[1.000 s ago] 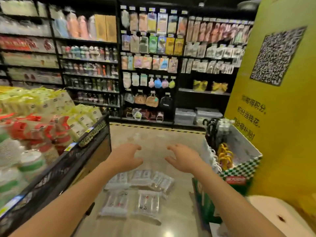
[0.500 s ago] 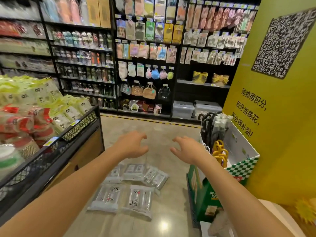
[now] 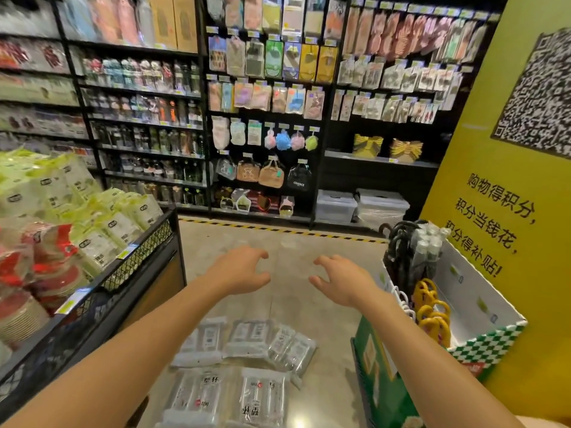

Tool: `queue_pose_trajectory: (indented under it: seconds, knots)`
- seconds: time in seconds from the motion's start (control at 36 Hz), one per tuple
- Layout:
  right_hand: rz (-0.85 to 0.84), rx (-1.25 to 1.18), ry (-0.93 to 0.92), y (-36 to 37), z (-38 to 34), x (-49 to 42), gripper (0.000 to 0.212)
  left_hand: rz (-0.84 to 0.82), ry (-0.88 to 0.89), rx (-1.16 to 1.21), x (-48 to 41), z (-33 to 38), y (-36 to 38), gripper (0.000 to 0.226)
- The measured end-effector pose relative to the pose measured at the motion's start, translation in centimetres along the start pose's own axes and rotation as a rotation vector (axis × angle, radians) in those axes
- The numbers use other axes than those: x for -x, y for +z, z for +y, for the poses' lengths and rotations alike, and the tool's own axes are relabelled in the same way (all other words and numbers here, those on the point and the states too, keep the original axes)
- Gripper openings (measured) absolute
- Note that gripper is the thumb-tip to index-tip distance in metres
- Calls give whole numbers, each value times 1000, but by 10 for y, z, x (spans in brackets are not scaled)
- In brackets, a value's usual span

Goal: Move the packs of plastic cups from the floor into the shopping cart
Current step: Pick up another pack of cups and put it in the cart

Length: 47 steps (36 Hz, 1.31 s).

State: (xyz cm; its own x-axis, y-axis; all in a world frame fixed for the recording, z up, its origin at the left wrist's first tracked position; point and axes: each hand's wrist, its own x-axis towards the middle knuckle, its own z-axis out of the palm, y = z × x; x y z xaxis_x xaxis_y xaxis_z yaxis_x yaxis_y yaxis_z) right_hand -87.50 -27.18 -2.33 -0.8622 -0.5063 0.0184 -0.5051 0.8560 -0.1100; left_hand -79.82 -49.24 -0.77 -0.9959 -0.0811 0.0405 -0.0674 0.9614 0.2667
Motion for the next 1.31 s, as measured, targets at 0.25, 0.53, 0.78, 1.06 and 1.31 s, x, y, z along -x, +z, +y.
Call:
queue_pose_trajectory:
  seconds: [0.25,0.53,0.78,1.06,1.31]
  knots:
    - [-1,-14,55,9,-9,-74,55,-4,26,-1,-76,-46,-4,54]
    - [-39,-38,80,31,23,-162,54,-73,29,21,-176,-69,28,54]
    - [-141,-59,59,110,78,-275,55,-176,-29,60,-279,-98,92,56]
    - [-368,-169,90,281,100,-351,52,-390,-150,193,-342,-167,246,57]
    - [-562,-244,243,505,114,-349,55,-571,-278,250,-357,-258,461,63]
